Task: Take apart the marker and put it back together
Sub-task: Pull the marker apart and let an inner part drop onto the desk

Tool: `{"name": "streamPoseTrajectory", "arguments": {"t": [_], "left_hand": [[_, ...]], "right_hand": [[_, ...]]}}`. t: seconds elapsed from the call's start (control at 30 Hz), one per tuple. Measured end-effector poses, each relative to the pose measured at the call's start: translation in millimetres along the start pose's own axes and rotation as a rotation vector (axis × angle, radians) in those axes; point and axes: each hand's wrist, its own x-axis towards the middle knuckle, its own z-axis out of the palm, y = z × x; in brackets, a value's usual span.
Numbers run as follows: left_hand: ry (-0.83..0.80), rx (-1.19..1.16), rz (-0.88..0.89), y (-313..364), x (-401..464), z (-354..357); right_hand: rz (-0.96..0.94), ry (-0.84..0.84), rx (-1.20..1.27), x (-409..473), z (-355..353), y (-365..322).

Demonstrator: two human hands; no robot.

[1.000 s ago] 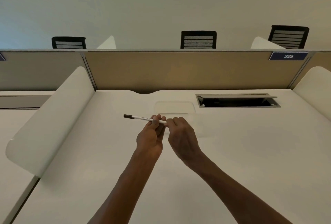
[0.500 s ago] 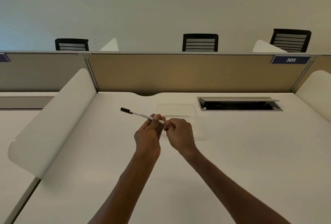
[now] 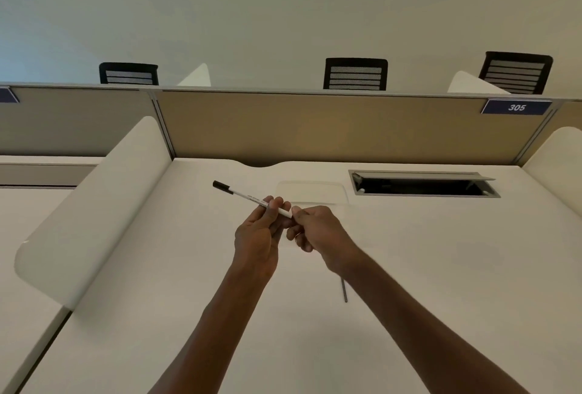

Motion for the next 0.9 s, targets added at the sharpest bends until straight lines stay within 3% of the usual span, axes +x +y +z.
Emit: {"name": "streamPoseTrajectory", "arguments": {"t": [0.07,0.13,0.2,0.3,0.4,0.47,0.53,0.57,0.63,0.7,0.8,0.9], "left_hand": [[0.001,-0.005,0.011,-1,-1,-1],[0.038,-0.026,0.017,-2,-4,0],[0.088,-0.024,0.026,-3,-5,3],[0.174,-0.052,-0.017,-5,-6,5],[0.227,-0.085,-0.089,-5,-6,3],[0.217,-0.084,-0.111,-5,-6,-1],[0.176,-0.068,-0.103,-6,-5,-6],[0.15,-0.049,-0.088,-6,-3,-8],[0.087,-0.003,-0.057,-3,0,-14],[0.007,0.043,-0.043,1,2,-17],[-0.088,0.125,-0.025,5,0,-18],[-0.037,0.089,0.003,7,-2,-15]], "right_hand": [[0.112,-0.119,0.185,0,-6,-4],[0.072,-0.084,0.125,1,-3,-1],[-0.115,0.109,-0.217,4,6,6],[-0.594,0.405,-0.747,7,15,24],[-0.904,0.48,-1.052,6,14,40],[-1.005,0.469,-1.137,7,11,44],[-0.865,0.391,-1.057,5,11,40],[-0.7,0.306,-0.928,4,11,34],[-0.286,0.065,-0.555,7,8,19],[-0.04,-0.14,-0.231,8,-2,5],[0.169,-0.354,0.001,8,-18,-4],[0.125,-0.253,-0.017,8,-11,-3]]}}
